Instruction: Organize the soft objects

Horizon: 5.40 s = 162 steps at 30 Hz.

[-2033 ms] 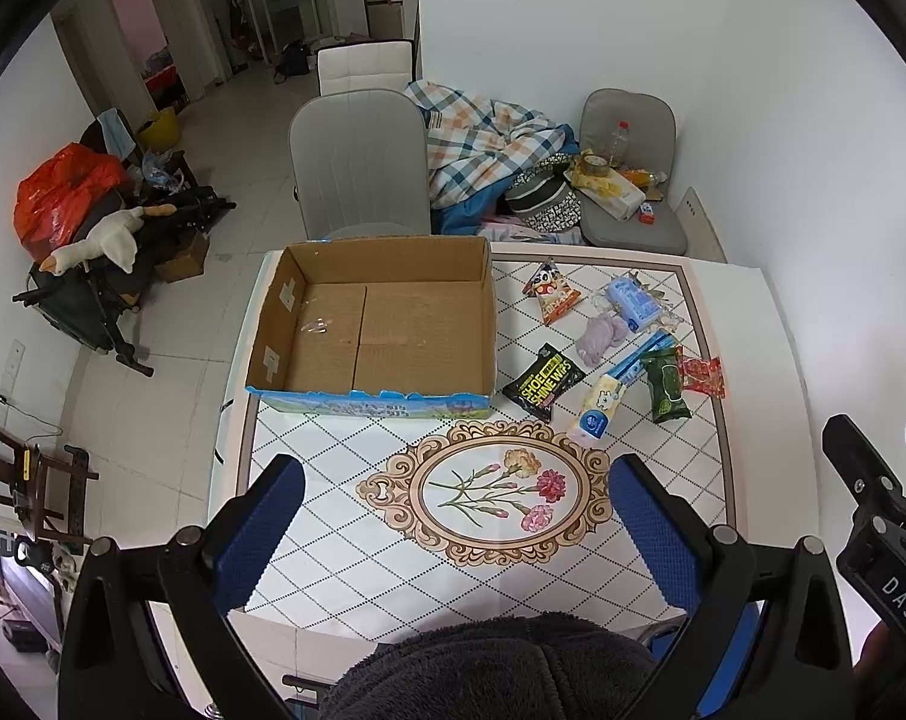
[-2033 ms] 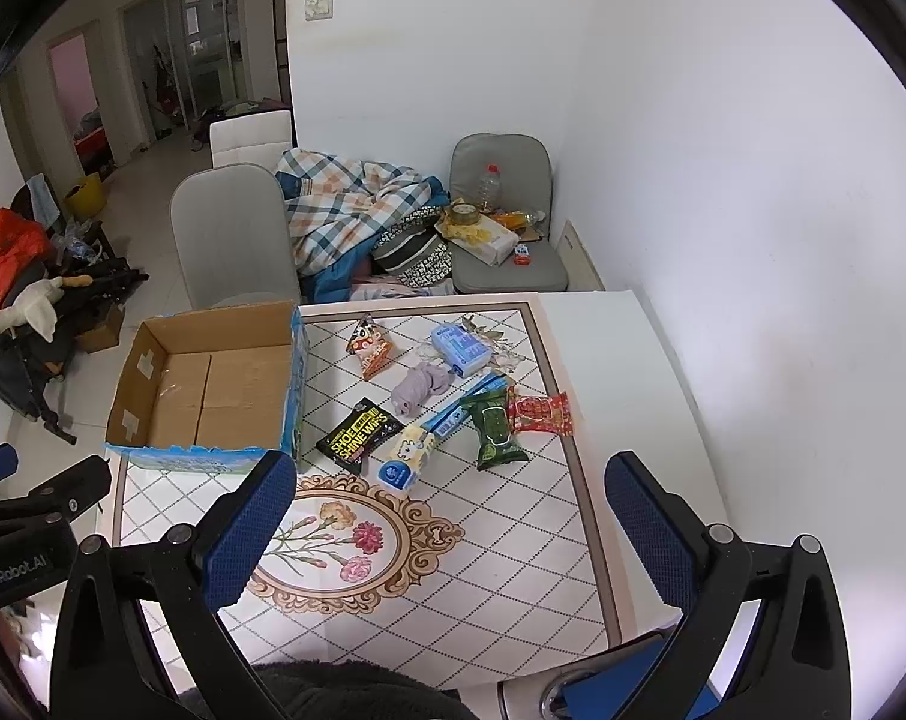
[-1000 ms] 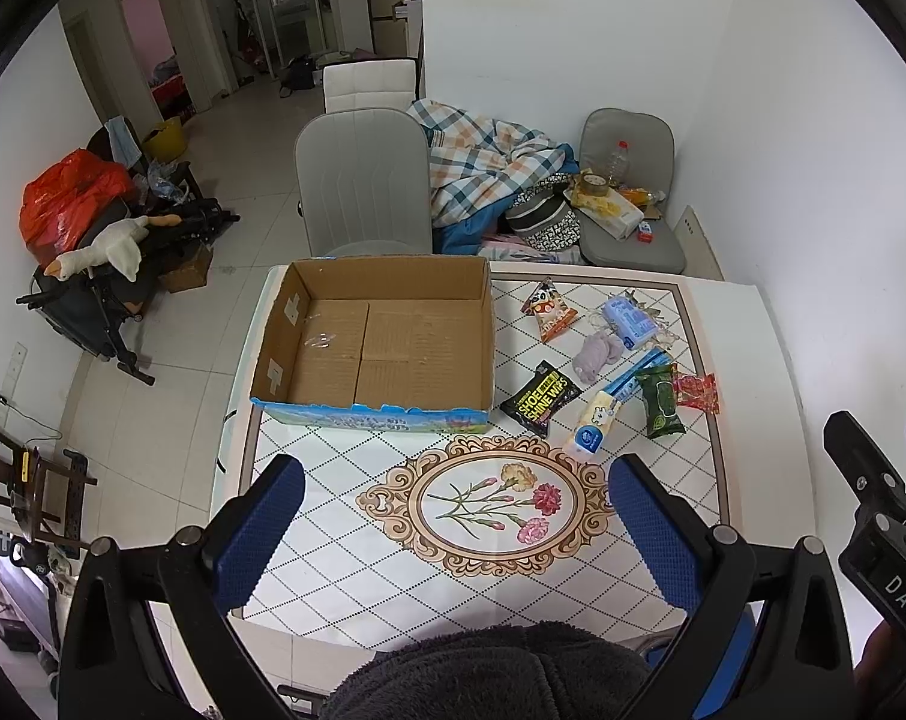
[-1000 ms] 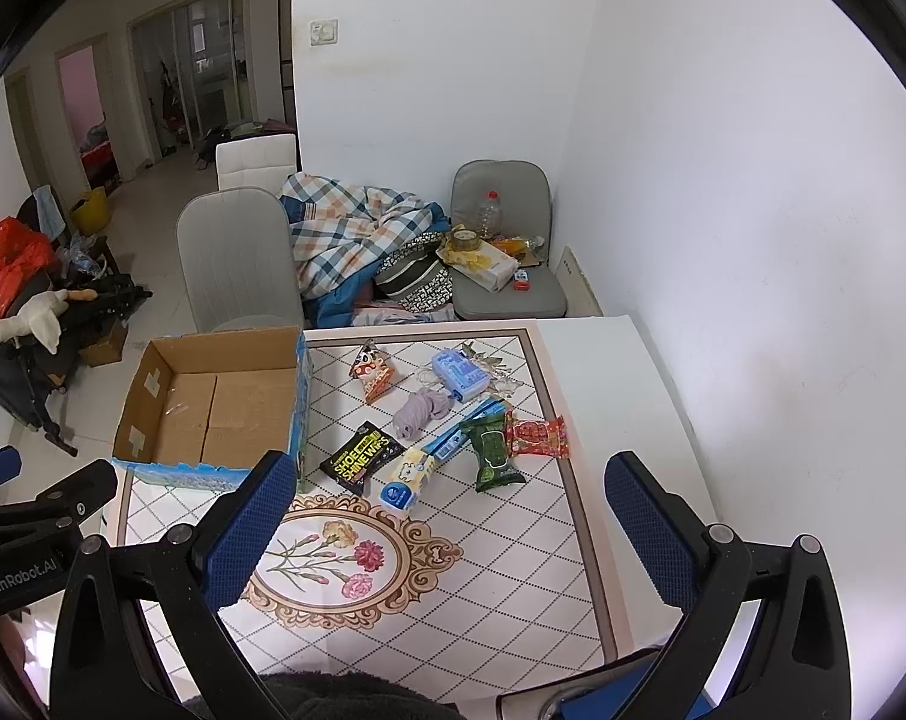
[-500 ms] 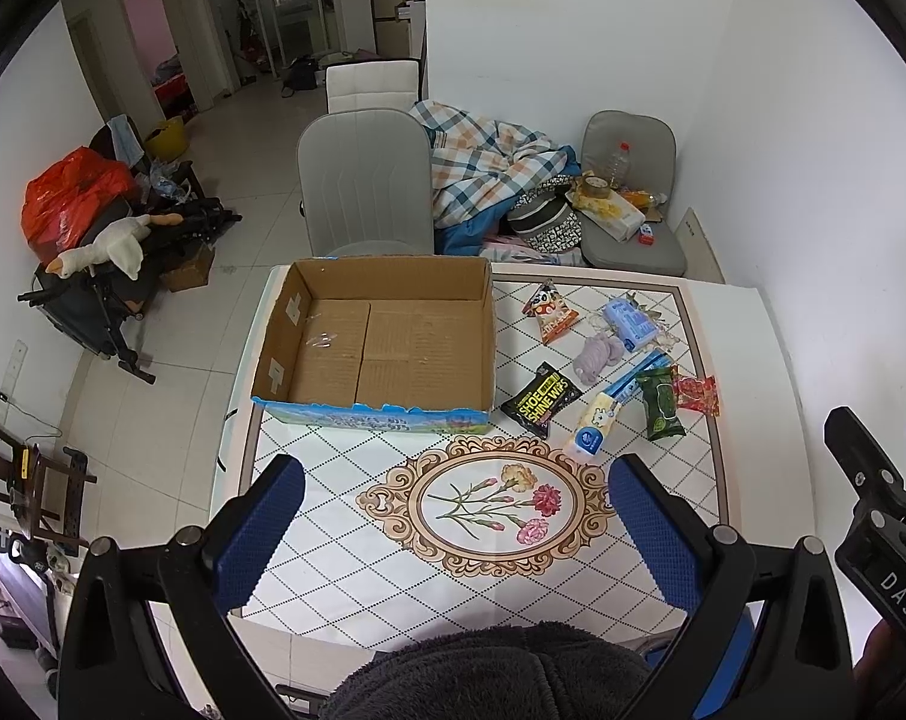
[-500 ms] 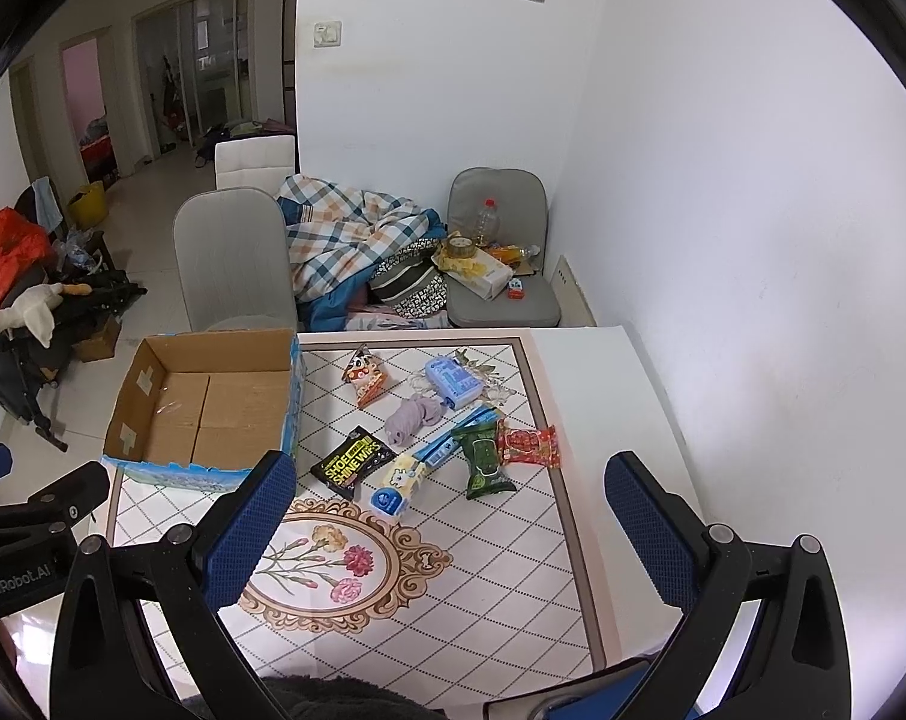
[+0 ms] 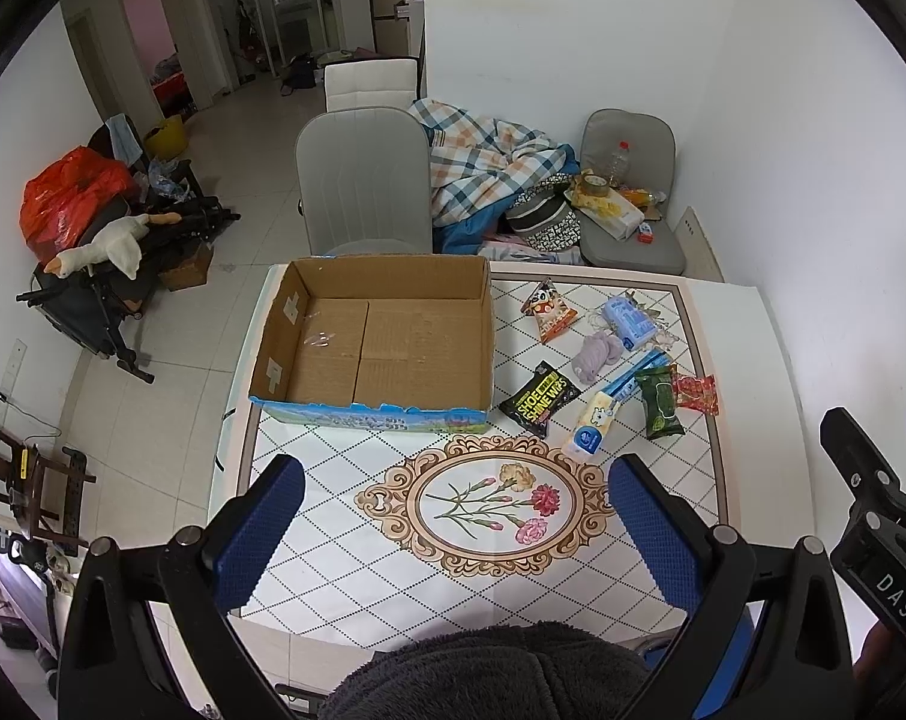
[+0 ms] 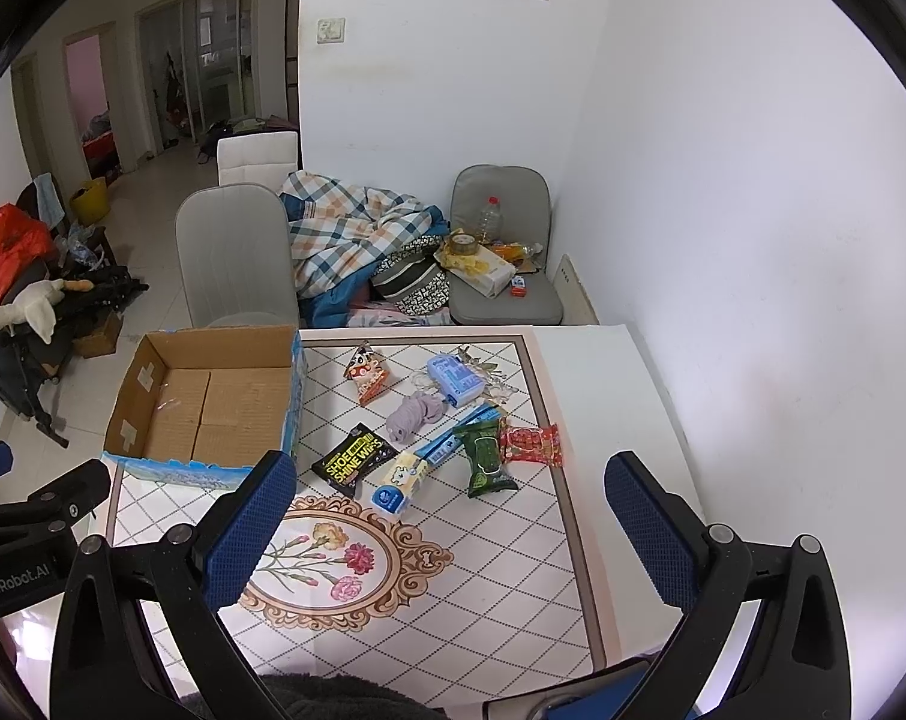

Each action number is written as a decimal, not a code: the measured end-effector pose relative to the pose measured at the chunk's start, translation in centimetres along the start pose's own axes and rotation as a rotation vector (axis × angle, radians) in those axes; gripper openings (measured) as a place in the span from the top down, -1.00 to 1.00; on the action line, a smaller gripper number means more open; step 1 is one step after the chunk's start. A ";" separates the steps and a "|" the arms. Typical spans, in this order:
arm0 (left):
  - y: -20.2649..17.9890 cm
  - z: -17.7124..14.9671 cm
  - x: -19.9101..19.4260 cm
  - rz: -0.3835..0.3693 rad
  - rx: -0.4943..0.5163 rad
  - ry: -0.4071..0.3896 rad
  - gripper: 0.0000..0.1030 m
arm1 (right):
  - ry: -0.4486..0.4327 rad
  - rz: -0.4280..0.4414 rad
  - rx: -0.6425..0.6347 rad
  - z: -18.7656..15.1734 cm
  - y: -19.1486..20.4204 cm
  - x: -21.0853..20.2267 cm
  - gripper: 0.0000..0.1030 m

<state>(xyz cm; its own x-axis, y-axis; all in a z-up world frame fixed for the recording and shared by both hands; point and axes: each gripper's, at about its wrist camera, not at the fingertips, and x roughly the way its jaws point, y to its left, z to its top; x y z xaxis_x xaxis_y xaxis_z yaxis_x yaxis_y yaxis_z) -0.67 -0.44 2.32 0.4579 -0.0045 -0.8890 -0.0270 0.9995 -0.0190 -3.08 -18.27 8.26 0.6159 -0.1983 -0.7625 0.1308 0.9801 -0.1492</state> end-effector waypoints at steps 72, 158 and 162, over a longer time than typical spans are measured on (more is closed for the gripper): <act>-10.9 18.0 39.7 -0.201 -0.010 0.551 0.43 | 0.727 0.313 0.109 6.9 -4.3 58.8 0.08; 18.0 6.3 20.8 -0.018 0.002 0.146 -0.99 | 0.419 0.315 -0.110 -1.3 27.6 28.3 -1.00; 17.5 5.9 18.5 -0.021 0.000 0.106 -0.99 | 0.392 0.333 -0.091 -1.4 26.8 25.9 -1.00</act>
<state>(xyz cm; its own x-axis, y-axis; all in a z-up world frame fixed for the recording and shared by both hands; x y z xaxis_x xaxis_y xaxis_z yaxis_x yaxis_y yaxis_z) 12.61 17.11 -11.78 0.3617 -0.0292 -0.9318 -0.0185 0.9991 -0.0385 15.26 2.87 -16.41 0.2726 0.1252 -0.9539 -0.1018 0.9897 0.1008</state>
